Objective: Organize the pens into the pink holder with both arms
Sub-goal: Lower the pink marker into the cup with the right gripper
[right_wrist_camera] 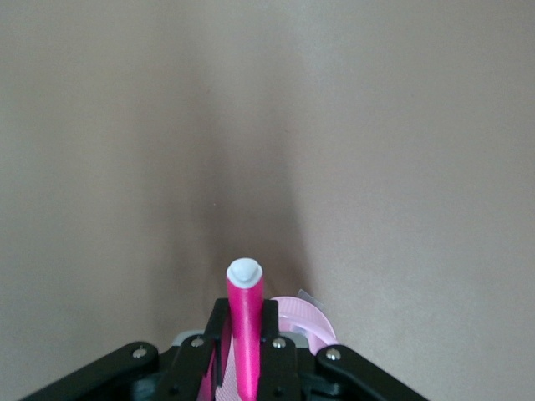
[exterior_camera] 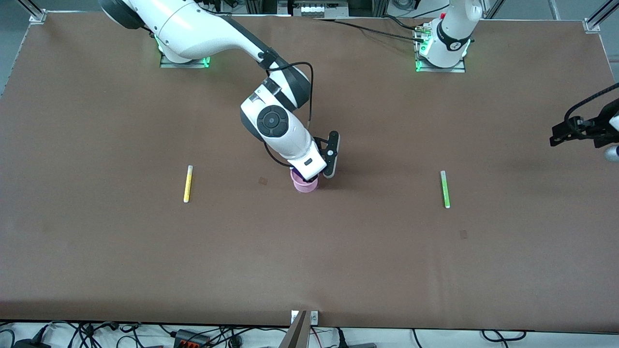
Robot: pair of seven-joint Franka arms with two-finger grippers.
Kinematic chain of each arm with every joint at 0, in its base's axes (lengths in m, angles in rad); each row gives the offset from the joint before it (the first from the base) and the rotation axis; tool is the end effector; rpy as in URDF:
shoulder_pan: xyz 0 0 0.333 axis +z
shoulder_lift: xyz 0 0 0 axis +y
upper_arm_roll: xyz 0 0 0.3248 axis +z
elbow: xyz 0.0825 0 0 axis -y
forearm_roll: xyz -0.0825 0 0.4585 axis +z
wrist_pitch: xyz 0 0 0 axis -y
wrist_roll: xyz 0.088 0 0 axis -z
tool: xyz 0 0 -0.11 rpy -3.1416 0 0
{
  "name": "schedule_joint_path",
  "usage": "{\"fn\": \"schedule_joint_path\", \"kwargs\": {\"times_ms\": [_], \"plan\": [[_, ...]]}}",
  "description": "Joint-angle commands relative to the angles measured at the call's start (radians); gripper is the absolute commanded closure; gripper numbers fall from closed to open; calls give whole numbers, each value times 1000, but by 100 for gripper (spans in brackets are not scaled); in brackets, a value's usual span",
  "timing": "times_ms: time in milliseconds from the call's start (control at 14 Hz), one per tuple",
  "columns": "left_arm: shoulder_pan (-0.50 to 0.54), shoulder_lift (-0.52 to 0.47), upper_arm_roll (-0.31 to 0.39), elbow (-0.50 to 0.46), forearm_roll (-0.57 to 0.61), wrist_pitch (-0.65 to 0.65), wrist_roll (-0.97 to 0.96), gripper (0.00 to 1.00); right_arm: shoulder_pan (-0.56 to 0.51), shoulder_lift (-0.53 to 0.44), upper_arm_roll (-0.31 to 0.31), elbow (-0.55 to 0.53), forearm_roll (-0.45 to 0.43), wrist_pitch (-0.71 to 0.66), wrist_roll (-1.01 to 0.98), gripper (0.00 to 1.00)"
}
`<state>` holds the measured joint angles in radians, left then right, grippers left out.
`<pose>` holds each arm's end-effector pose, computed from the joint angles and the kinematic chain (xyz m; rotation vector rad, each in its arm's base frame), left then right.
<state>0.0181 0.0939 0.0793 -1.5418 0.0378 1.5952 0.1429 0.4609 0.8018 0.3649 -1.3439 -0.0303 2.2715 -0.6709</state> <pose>0.6556 0.0660 0.5880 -3.0999 0.0735 0.0703 0.6062 0.5597 0.2520 -2.2251 -1.8520 -0.2263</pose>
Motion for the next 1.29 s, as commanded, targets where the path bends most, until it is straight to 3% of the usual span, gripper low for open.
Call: {"fn": "schedule_joint_path", "kwargs": {"times_ms": [0,643,714,786,857,1214], "plan": [[-33,-36,14,-26,-18,-24,-14,0,-8,-15,6,-20,-19,-4,-9,100],[-27,-45,4,-30,-69,-24,-19,0,-21,-12,6,-31,-30,-4,-6,98],[-26,-51,-3,-32,-69,-26,-22,0,-21,-12,6,-31,-28,-4,-6,66],[-24,-54,-13,-34,-69,-26,-35,0,-21,-12,6,-31,-28,-4,-9,7],[-23,-54,-22,-35,-69,-26,-49,0,-18,-12,6,-31,-30,-4,-6,0],[-24,-51,-29,-26,-69,-31,-48,0,-15,-21,9,-26,-19,-4,10,0]]}}
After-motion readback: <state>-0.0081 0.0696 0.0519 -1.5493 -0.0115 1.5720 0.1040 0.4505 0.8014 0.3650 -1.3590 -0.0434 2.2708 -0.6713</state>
